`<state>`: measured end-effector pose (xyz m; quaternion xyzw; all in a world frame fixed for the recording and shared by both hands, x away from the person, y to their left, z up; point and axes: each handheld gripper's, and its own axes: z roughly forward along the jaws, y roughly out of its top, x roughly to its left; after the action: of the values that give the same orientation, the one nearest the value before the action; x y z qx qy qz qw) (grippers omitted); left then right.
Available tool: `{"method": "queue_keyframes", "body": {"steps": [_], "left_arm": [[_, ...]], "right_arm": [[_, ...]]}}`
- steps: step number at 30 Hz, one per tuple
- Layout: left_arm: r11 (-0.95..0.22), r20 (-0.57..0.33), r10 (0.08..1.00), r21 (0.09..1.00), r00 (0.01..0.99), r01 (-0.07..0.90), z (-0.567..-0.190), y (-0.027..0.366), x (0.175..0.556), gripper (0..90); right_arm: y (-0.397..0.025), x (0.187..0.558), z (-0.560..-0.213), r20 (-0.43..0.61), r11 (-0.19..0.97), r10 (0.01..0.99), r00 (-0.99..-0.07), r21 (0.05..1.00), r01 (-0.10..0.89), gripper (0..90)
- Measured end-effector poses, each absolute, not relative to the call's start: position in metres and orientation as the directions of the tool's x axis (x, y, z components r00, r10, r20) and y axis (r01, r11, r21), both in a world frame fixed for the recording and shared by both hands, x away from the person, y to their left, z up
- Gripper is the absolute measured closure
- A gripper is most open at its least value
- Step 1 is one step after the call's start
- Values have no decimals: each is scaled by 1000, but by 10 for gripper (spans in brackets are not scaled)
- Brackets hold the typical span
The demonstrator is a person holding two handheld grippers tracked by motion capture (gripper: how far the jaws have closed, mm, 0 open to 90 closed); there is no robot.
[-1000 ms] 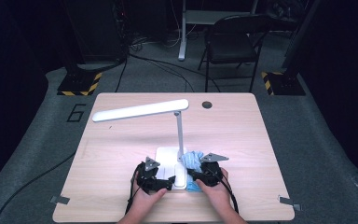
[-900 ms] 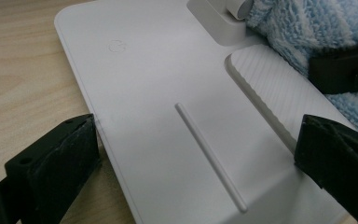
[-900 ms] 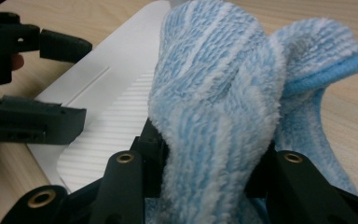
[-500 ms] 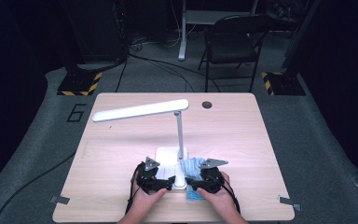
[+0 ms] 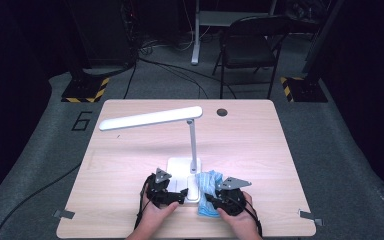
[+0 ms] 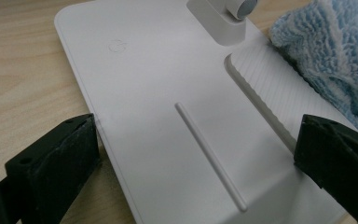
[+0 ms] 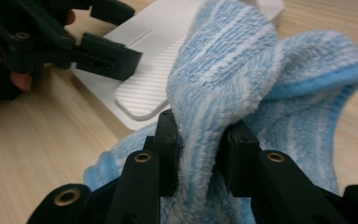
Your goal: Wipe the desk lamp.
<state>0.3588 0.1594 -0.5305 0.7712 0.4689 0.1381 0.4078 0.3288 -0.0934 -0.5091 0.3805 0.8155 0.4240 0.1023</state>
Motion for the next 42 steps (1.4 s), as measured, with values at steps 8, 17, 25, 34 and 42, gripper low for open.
{"method": "queue_keyframes", "body": {"steps": [8,17,25,34,42], "left_arm": [[-237,-164,834,755,526,611,-530,160,358,2],[-236,-163,835,757,526,609,-530,160,358,3],[-237,-162,835,757,526,608,-530,160,358,3],[-237,-162,835,758,526,608,-530,160,358,3],[-231,-162,838,759,520,608,-530,159,358,4]], "right_arm": [[-84,336,-513,120,377,718,-686,761,528,723],[-85,353,-517,140,340,742,-656,765,548,679],[-82,380,-519,168,254,806,-568,768,588,632],[-84,390,-521,257,206,791,-556,744,636,681],[-85,374,-519,270,226,766,-583,737,637,688]]}}
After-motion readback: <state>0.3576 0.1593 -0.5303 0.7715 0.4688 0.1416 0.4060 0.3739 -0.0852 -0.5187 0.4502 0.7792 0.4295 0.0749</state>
